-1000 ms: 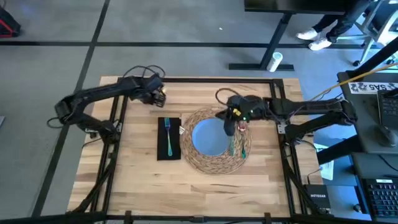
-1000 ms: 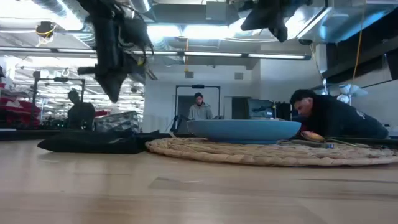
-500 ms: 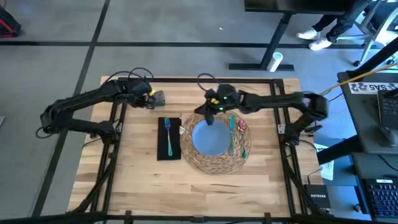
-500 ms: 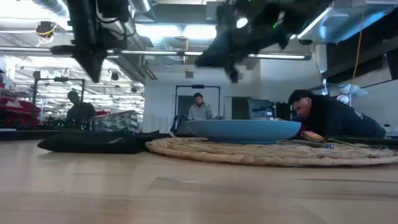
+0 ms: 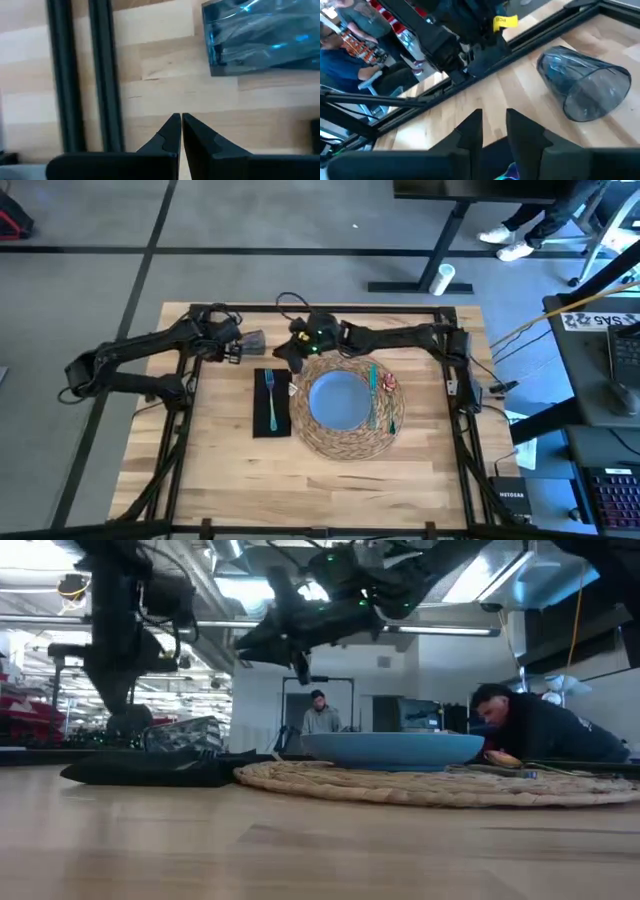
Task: Set table place
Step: Put the blue glass cup above the brown placemat
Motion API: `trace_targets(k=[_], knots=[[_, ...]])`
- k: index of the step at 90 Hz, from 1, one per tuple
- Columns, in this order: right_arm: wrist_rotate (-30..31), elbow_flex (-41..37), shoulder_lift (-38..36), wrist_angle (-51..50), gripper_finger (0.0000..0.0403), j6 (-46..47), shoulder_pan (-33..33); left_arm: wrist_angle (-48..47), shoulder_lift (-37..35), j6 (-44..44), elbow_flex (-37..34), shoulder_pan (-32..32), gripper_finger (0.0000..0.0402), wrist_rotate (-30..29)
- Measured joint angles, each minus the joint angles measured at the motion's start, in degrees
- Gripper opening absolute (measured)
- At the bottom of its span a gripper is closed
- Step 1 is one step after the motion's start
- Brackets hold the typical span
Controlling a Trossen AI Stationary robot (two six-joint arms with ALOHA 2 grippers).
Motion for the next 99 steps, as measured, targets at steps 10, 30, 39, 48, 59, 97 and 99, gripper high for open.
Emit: trace_targets(k=[10, 30, 39, 48, 59, 97, 99], knots=[[1.6, 0.6, 0.4, -1.7, 0.0074, -1.5, -0.2, 7.3, 0.0, 0.6, -3.1, 1.4, 0.0000, 0.2], [2.4, 0.6, 0.4, -5.9, 0.0074, -1.4, -2.9, 10.6, 0.8, 3.6, -4.7, 4.4, 0.0000, 0.3], [2.3, 0.7, 0.4, -5.6, 0.0074, -1.3, -4.1, 11.6, 0.8, 4.4, -5.5, 5.9, 0.0000, 0.3], [2.0, 0.7, 0.4, -5.7, 0.0074, -1.4, -4.6, 14.8, 0.8, 5.7, -6.5, 7.1, 0.0000, 0.2], [2.0, 0.7, 1.0, -4.0, 0.0074, -1.7, -4.9, 20.1, 0.8, 8.0, -7.3, 8.5, 0.0000, 1.2], [2.0, 0.6, 5.7, 1.8, 0.0074, 1.8, -4.8, 33.6, 5.4, 13.0, -7.5, 9.8, 0.0000, 8.1], [2.1, 0.6, 6.1, 2.6, 0.0074, 2.2, -4.8, 34.1, 5.6, 13.2, -7.5, 9.6, 0.0000, 8.3]])
